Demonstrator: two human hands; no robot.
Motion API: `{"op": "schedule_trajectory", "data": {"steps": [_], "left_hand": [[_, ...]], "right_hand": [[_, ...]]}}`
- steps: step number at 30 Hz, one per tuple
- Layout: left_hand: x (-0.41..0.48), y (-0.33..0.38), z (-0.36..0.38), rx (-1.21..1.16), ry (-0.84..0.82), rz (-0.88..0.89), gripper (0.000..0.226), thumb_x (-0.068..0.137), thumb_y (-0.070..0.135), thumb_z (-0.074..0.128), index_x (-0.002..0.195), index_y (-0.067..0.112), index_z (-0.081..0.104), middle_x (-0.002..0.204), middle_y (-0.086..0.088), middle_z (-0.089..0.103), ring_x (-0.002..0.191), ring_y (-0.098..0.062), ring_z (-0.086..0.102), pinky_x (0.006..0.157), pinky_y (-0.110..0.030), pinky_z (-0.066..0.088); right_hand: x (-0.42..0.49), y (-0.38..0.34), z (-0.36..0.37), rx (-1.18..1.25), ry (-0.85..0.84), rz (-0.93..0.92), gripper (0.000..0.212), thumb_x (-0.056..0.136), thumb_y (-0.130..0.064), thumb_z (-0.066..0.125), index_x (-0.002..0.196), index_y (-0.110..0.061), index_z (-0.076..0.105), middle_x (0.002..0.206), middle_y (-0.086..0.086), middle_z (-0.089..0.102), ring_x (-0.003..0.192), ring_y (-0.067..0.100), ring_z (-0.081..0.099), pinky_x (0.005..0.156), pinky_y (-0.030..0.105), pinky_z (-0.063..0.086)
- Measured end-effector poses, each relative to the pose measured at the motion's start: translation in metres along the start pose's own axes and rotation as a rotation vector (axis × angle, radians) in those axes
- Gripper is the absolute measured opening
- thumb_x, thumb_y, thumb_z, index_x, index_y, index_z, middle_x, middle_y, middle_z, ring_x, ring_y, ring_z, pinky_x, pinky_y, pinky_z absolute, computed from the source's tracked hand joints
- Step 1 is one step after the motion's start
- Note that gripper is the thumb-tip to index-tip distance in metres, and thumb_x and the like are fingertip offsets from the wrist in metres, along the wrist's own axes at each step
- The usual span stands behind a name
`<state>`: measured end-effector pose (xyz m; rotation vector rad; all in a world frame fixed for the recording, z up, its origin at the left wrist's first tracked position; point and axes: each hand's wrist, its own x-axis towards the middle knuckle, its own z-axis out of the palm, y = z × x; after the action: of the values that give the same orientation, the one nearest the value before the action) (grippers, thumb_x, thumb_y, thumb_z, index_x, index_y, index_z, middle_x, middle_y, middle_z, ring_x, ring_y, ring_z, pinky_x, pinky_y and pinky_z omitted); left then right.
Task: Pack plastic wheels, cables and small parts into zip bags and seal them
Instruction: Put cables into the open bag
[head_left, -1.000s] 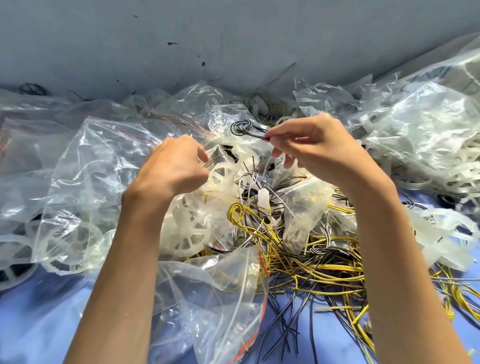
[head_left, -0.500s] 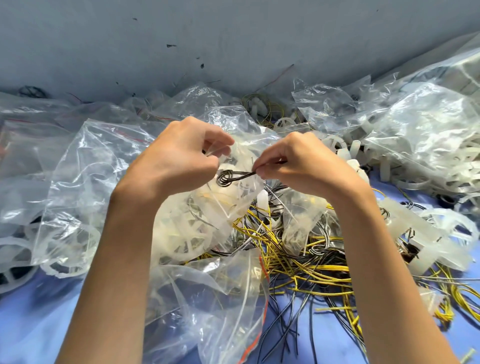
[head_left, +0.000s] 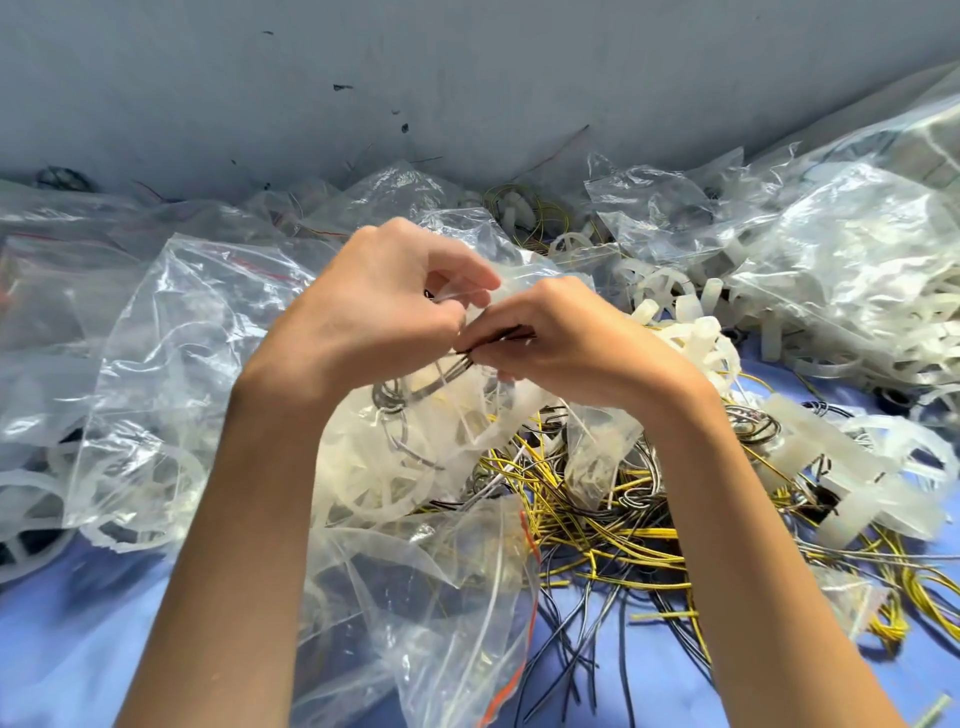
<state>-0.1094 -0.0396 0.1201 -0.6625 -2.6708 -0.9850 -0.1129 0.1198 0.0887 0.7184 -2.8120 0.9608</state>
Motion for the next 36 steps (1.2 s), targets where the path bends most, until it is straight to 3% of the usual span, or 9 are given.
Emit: {"op": "schedule_trajectory", "data": {"steps": [6,9,11,16,19,23,28,31,36], "left_hand": [[-0.002,0.001,0.001,-0.016,0.012,-0.003,0.042,0.076,-0.004,0.049,0.096,0.025,0.074,0.084,0.015,0.072,0.084,0.003,0.063,0.071,-0.001,0.043],[-0.001,0.000,0.001,-0.044,-0.004,-0.014,0.045,0.076,-0.005,0.047,0.095,0.025,0.074,0.085,0.014,0.072,0.084,0.003,0.065,0.075,-0.004,0.045],[0.000,-0.002,0.001,-0.054,0.006,-0.029,0.045,0.076,-0.005,0.048,0.095,0.026,0.074,0.085,0.014,0.072,0.085,0.003,0.065,0.077,-0.004,0.045],[0.002,-0.004,0.002,-0.064,0.000,-0.027,0.044,0.078,-0.005,0.049,0.095,0.027,0.073,0.085,0.015,0.072,0.084,0.004,0.064,0.073,0.000,0.044],[0.002,-0.005,0.004,-0.056,-0.007,-0.012,0.044,0.077,-0.005,0.049,0.096,0.026,0.073,0.086,0.017,0.071,0.084,0.003,0.064,0.074,-0.002,0.044],[0.004,-0.010,0.005,-0.031,-0.052,-0.010,0.042,0.079,-0.002,0.051,0.102,0.025,0.072,0.089,0.016,0.071,0.083,0.006,0.061,0.074,0.001,0.041],[0.007,-0.015,0.008,0.083,-0.225,-0.018,0.029,0.086,0.022,0.060,0.114,0.027,0.065,0.109,0.008,0.067,0.099,-0.008,0.059,0.089,-0.022,0.044],[0.007,-0.023,0.013,0.226,-0.441,-0.080,0.060,0.080,0.041,0.067,0.134,0.023,0.050,0.130,0.009,0.056,0.113,-0.008,0.054,0.091,-0.021,0.039],[0.011,-0.045,0.018,0.415,-0.482,-0.272,0.063,0.081,0.022,0.068,0.138,0.019,0.042,0.136,0.003,0.050,0.114,-0.015,0.054,0.092,-0.026,0.045]], "right_hand": [[-0.002,-0.009,0.012,-0.148,-0.245,-0.071,0.030,0.085,-0.007,0.055,0.105,-0.019,0.073,0.073,-0.010,0.066,0.069,0.004,0.053,0.058,0.010,0.039],[-0.004,-0.006,0.003,-0.096,-0.256,-0.013,0.031,0.086,-0.012,0.061,0.112,-0.026,0.069,0.062,-0.027,0.060,0.059,-0.016,0.051,0.055,0.003,0.037],[-0.004,-0.001,-0.001,-0.108,-0.205,0.029,0.029,0.085,-0.018,0.066,0.113,-0.024,0.069,0.084,-0.020,0.069,0.059,-0.020,0.053,0.060,0.005,0.043],[0.000,0.002,0.004,-0.193,0.054,0.162,0.013,0.082,-0.011,0.064,0.079,-0.018,0.075,0.065,-0.003,0.071,0.059,0.002,0.065,0.065,0.027,0.058],[0.002,-0.009,0.011,-0.239,-0.066,0.073,0.020,0.081,-0.013,0.061,0.067,-0.021,0.072,0.054,-0.006,0.062,0.049,-0.002,0.054,0.048,0.012,0.043],[0.000,-0.014,0.015,-0.186,-0.255,-0.020,0.024,0.089,-0.024,0.057,0.086,-0.006,0.072,0.078,0.015,0.069,0.074,0.026,0.063,0.060,0.033,0.048],[0.003,-0.002,0.002,-0.092,0.140,0.160,0.029,0.091,-0.031,0.051,0.081,-0.012,0.070,0.076,0.007,0.071,0.074,0.024,0.068,0.068,0.039,0.055],[0.003,0.012,-0.005,-0.236,0.349,0.336,0.021,0.075,-0.017,0.048,0.078,-0.009,0.067,0.077,0.012,0.067,0.076,0.032,0.062,0.068,0.037,0.054],[-0.002,0.018,0.002,-0.308,-0.188,0.348,0.022,0.080,-0.008,0.053,0.089,-0.012,0.072,0.088,0.006,0.072,0.077,0.019,0.066,0.060,0.029,0.054]]}}
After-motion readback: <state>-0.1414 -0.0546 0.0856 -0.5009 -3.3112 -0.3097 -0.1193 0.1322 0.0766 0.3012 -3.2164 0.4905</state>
